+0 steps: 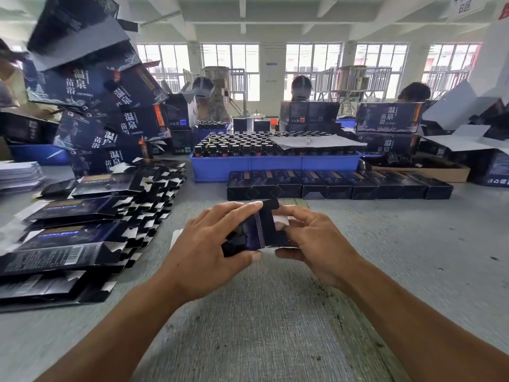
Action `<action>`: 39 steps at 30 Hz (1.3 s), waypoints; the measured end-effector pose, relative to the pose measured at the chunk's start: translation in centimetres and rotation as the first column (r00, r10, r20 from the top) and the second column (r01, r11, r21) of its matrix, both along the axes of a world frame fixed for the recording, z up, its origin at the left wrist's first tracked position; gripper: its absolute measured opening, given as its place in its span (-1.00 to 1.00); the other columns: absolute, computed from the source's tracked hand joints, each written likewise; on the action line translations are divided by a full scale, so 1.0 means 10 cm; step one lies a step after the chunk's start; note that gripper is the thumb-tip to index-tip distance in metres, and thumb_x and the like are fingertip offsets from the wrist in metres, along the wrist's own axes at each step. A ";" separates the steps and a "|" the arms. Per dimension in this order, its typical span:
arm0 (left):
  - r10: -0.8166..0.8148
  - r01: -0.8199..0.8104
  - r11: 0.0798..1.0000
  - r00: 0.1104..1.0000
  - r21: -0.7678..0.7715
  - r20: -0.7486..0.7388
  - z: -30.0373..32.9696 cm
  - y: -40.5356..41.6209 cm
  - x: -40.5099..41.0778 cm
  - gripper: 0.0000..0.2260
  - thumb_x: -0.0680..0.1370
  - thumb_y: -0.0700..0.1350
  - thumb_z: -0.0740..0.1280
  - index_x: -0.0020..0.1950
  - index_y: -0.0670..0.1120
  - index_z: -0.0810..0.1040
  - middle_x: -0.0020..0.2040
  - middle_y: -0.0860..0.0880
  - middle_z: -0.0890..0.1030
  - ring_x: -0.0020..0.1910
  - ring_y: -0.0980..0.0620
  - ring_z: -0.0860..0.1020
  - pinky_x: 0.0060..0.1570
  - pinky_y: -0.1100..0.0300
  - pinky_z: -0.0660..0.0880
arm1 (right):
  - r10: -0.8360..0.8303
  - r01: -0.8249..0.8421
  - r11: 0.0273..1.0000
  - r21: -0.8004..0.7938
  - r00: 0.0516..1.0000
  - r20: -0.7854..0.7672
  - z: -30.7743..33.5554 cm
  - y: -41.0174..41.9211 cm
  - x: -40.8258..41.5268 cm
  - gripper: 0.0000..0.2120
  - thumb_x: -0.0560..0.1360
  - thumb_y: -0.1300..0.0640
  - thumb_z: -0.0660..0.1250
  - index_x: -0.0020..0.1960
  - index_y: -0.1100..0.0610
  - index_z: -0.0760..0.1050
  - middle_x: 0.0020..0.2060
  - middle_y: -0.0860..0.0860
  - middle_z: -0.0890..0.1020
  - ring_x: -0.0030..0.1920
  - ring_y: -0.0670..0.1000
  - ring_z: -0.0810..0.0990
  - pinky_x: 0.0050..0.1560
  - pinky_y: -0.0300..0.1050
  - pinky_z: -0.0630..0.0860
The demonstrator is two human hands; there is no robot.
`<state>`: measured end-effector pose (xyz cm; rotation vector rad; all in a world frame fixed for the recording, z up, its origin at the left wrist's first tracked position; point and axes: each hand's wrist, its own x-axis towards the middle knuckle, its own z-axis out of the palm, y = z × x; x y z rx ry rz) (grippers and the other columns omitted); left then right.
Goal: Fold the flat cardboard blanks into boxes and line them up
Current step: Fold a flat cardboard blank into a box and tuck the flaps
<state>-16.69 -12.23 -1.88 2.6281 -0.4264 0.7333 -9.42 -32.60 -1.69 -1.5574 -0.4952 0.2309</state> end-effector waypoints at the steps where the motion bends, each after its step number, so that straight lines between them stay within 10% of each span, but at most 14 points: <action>1: 0.001 -0.001 1.000 1.000 -0.001 -0.002 0.00 0.00 0.00 -0.33 0.47 0.24 0.37 0.54 0.32 0.18 0.43 0.23 0.32 0.36 0.13 0.34 0.37 -0.01 0.34 | -0.001 0.001 1.000 -0.015 1.000 0.024 0.00 0.00 -0.01 -0.72 0.60 0.26 0.31 0.22 -0.04 0.58 -0.02 -0.05 0.74 -0.03 -0.02 0.73 -0.16 -0.18 0.64; 6: 0.030 -0.032 0.989 0.999 0.146 0.014 -0.01 0.00 -0.01 -0.39 0.55 0.21 0.35 0.53 0.38 0.15 0.50 0.09 0.26 0.40 0.02 0.30 0.37 0.03 0.28 | -0.077 0.098 0.991 -0.088 0.973 0.217 0.01 0.06 -0.05 -0.57 0.62 0.29 0.29 0.17 -0.28 0.46 0.01 -0.07 0.72 -0.08 -0.13 0.72 -0.23 -0.25 0.62; 17: 0.047 -0.055 0.987 0.998 0.150 0.051 0.01 0.00 -0.02 -0.40 0.53 0.13 0.42 0.51 0.29 0.26 0.50 0.08 0.27 0.42 -0.01 0.32 0.39 0.00 0.30 | -0.186 0.235 0.963 -0.128 0.932 0.312 -0.01 0.12 -0.10 -0.53 0.63 0.22 0.30 0.47 -0.10 0.33 0.15 0.09 0.62 -0.07 -0.05 0.68 -0.25 -0.30 0.59; 24: 0.079 -0.089 0.986 0.993 0.137 0.083 0.03 0.00 -0.03 -0.41 0.50 0.11 0.46 0.49 0.26 0.33 0.50 0.08 0.29 0.41 -0.01 0.33 0.35 0.04 0.26 | -0.178 0.297 0.933 -0.204 0.873 0.454 -0.07 0.14 -0.16 -0.47 0.64 0.12 0.29 0.47 -0.32 0.21 0.27 0.13 0.58 0.12 0.04 0.65 0.11 0.14 0.64; 28: 0.066 -0.082 0.986 0.992 0.147 0.105 0.03 -0.01 -0.04 -0.43 0.49 0.06 0.48 0.47 0.20 0.38 0.51 0.03 0.31 0.40 -0.08 0.37 0.31 0.02 0.28 | -0.186 0.326 0.929 -0.177 0.821 0.540 -0.07 0.14 -0.16 -0.62 0.64 0.18 0.26 0.28 -0.27 0.38 -0.07 -0.05 0.67 -0.15 -0.04 0.68 -0.12 0.07 0.68; 39: 0.063 -0.082 0.987 0.989 0.141 0.135 0.02 -0.02 -0.03 -0.43 0.47 -0.10 0.52 0.43 0.11 0.43 0.51 -0.09 0.32 0.37 -0.19 0.42 0.10 -0.08 0.54 | -0.167 0.350 0.909 -0.225 0.802 0.573 -0.05 0.15 -0.20 -0.70 0.65 0.12 0.28 0.34 -0.08 0.54 -0.08 -0.14 0.67 -0.20 -0.21 0.64 -0.16 -0.27 0.62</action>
